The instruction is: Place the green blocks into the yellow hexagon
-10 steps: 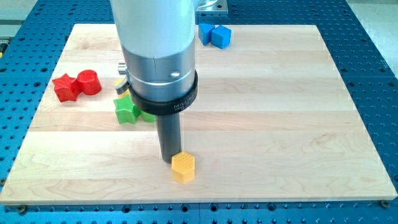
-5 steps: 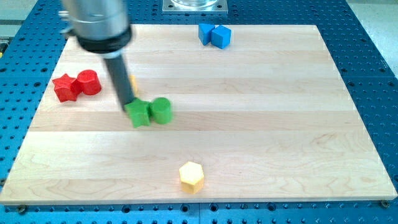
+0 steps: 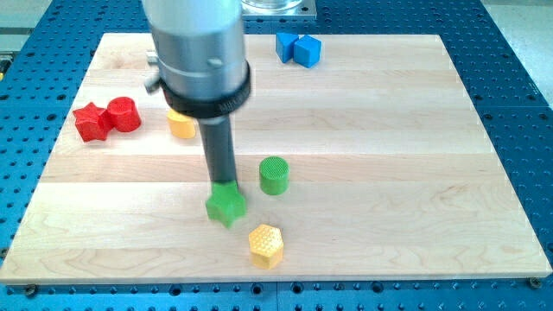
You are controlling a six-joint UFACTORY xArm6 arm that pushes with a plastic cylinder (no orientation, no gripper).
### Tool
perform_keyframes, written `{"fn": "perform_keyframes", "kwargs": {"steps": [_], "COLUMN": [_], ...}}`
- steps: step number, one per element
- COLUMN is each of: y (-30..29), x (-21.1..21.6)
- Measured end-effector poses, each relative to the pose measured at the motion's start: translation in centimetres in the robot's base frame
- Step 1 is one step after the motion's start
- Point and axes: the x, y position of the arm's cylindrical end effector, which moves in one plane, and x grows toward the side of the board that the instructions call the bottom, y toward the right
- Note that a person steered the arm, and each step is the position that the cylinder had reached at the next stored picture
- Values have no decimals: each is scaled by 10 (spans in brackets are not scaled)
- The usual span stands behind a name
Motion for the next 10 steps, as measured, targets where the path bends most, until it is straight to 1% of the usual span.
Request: {"fn": "perform_keyframes", "kwargs": {"steps": [1, 2, 3, 4, 5, 6, 7, 8, 9, 10], "y": [4, -24, -1, 73, 89, 84, 80, 45, 36, 32], "x": [7, 0, -41, -60, -39, -19, -56, -39, -8, -5]}}
